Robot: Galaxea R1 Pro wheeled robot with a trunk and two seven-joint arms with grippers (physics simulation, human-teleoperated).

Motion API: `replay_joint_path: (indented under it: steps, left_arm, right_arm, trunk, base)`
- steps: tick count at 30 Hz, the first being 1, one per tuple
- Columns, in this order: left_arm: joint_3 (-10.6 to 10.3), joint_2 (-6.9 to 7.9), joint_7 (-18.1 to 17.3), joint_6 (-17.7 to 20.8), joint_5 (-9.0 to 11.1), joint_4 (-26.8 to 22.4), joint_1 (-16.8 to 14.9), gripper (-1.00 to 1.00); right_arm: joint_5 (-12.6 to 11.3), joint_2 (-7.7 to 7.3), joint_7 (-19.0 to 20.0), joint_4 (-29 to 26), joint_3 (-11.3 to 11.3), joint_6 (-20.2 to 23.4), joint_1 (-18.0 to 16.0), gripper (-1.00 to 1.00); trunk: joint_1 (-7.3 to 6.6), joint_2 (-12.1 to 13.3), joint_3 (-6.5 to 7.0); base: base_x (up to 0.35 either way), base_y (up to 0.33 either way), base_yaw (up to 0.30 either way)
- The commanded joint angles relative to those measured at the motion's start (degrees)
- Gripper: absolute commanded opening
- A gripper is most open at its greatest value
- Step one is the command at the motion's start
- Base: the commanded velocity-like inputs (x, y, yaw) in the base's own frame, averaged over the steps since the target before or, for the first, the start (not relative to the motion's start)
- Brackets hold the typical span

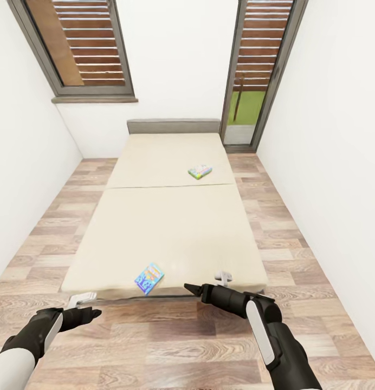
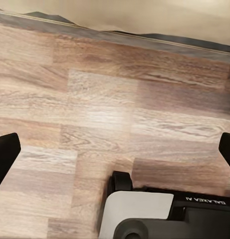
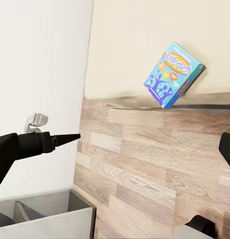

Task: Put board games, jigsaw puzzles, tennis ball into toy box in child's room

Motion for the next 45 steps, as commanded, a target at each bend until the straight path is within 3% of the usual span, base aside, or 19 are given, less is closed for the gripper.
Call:
replay_joint_path:
  steps: [1, 11, 17, 25, 30, 35, 40, 45]
  left_arm:
    - [0.4, -0.05, -0.5, 0.3, -0.5, -0.1, 0.0, 1.0]
    - [0.4, -0.17, -0.5, 0.4, -0.4, -0.1, 0.0, 1.0]
    - [0.3, -0.86, -0.3, 0.7, -0.5, 1.8, 0.0, 1.0]
    - [-1.6, -2.76, 2.5, -0.4, -0.6, 6.8, 0.0, 1.0]
    - [-2.0, -2.88, 4.2, -5.9, -0.6, 12.9, 0.1, 1.0]
    - [-2.2, -3.03, 6.4, -12.2, -0.6, 19.8, 0.1, 1.0]
    - [-2.2, -3.11, 8.2, -18.4, -0.6, 23.5, 1.1, 1.0]
    - [-2.2, -3.13, 9.1, -20.6, -0.6, 24.4, 2.4, 1.0]
  right_arm:
    - [-0.1, 0.02, 0.0, 0.1, 0.0, 0.4, 0.0, 1.0]
    - [-0.1, 0.03, -0.1, 0.6, 0.0, 0.4, -0.1, 1.0]
    - [-0.1, -0.05, -0.1, 0.9, 0.0, 0.5, 0.0, 1.0]
    - [-0.2, -0.42, -0.1, 1.0, -0.1, 0.5, 0.0, 1.0]
    - [-0.2, -0.49, 0.0, 1.0, -0.1, 0.3, 0.2, 1.0]
    - [0.0, -0.79, 0.0, 1.0, -0.3, -2.4, 3.5, 1.0]
    - [0.0, -0.98, 0.1, 1.0, -0.6, -3.9, 6.5, 1.0]
    - [0.1, -1.65, 0.0, 1.5, -0.7, -6.5, 9.8, 1.0]
  trunk:
    - [0.02, -0.1, 0.01]
    - [0.02, -0.1, 0.96]
    - [0.02, -0.1, 1.53]
    - [0.02, -0.1, 2.29]
    - [0.02, -0.1, 2.77]
    - [0.02, -0.1, 3.25]
    - [0.02, -0.1, 3.72]
    - [0.02, -0.1, 4.2]
  base:
    - [-0.118, 0.0, 0.0]
    - [-0.032, 0.0, 0.0]
    - [-0.002, 0.0, 0.0]
    - [0.0, 0.0, 0.0]
    - [0.0, 0.0, 0.0]
    - [0.0, 0.0, 0.0]
    - [0.0, 0.0, 0.0]
    - [0.0, 0.0, 0.0]
